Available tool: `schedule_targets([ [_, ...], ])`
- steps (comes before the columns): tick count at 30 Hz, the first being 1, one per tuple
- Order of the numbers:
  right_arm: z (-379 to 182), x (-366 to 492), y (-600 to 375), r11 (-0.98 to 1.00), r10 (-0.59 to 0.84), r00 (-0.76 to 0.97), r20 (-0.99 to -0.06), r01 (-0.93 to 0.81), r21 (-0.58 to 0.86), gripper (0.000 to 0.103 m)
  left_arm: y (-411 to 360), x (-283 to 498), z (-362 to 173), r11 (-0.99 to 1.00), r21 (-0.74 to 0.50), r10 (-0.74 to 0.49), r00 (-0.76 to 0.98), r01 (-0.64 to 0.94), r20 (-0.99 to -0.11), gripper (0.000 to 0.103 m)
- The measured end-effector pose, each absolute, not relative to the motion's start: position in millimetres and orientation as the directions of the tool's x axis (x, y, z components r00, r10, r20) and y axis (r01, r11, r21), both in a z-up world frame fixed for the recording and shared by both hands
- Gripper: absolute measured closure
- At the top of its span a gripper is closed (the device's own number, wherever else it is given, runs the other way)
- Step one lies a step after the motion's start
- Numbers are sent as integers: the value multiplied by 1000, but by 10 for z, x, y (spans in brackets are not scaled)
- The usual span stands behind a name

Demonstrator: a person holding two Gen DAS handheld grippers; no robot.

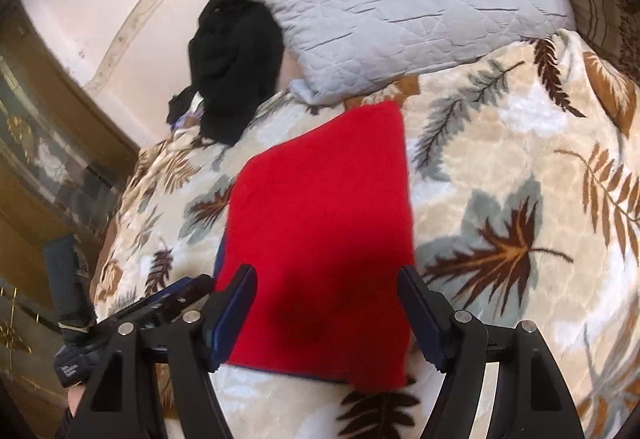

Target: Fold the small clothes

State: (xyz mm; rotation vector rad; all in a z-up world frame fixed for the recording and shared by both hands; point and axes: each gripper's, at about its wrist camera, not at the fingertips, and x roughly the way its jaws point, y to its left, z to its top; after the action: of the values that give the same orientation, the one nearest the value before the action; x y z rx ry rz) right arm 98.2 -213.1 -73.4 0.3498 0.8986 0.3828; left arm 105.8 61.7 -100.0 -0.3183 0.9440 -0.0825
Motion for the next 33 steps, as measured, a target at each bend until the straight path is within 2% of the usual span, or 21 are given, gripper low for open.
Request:
schedule_targets([
  [2,-778,1077,-2186,879,449,575,-684,-145,454,26,599,1180,-1054,944,-326,-233,582,-58,-779,46],
  [3,-829,1141,-2179,881,444,577,-685,-140,452,25,581,1259,-1135,950,-304,-218,560,-64,-799,74],
  [4,-942,1225,-2124,891,434,550,-714,-143,431,23,587,1342,-1274,958,-271,-186,513,-96,-838,89],
  [6,-1180,1349,-2036,908,410,452,-792,-125,399,23,696,1409,-1453,946,-266,-153,470,-184,-869,89],
  [8,-1157,1250,-2070,894,435,489,-756,-138,425,23,741,1351,-1398,937,-305,-187,497,-168,-847,89],
  [11,-1048,1109,-2115,896,422,528,-737,-119,427,23,696,1247,-1302,949,-277,-169,503,-148,-848,82],
  [13,-960,1003,-2102,891,433,532,-727,-133,434,23,651,1133,-1191,955,-261,-152,522,-140,-839,62],
  [14,-897,934,-2073,895,430,536,-726,-150,419,23,645,1072,-1137,959,-250,-142,535,-134,-833,49],
  [16,-785,787,-2000,906,418,546,-726,-190,379,21,621,928,-1020,970,-207,-98,570,-129,-816,40],
  [25,-667,21,-1841,927,376,573,-729,-244,287,20,445,227,-609,992,-97,-18,653,-85,-757,23],
  [30,-660,-270,-1835,955,293,609,-737,-222,197,19,351,-4,-493,994,-71,4,675,-83,-738,19],
  [33,-616,-357,-1859,970,236,634,-737,-196,142,11,344,-112,-429,993,-76,8,684,-92,-729,18],
])
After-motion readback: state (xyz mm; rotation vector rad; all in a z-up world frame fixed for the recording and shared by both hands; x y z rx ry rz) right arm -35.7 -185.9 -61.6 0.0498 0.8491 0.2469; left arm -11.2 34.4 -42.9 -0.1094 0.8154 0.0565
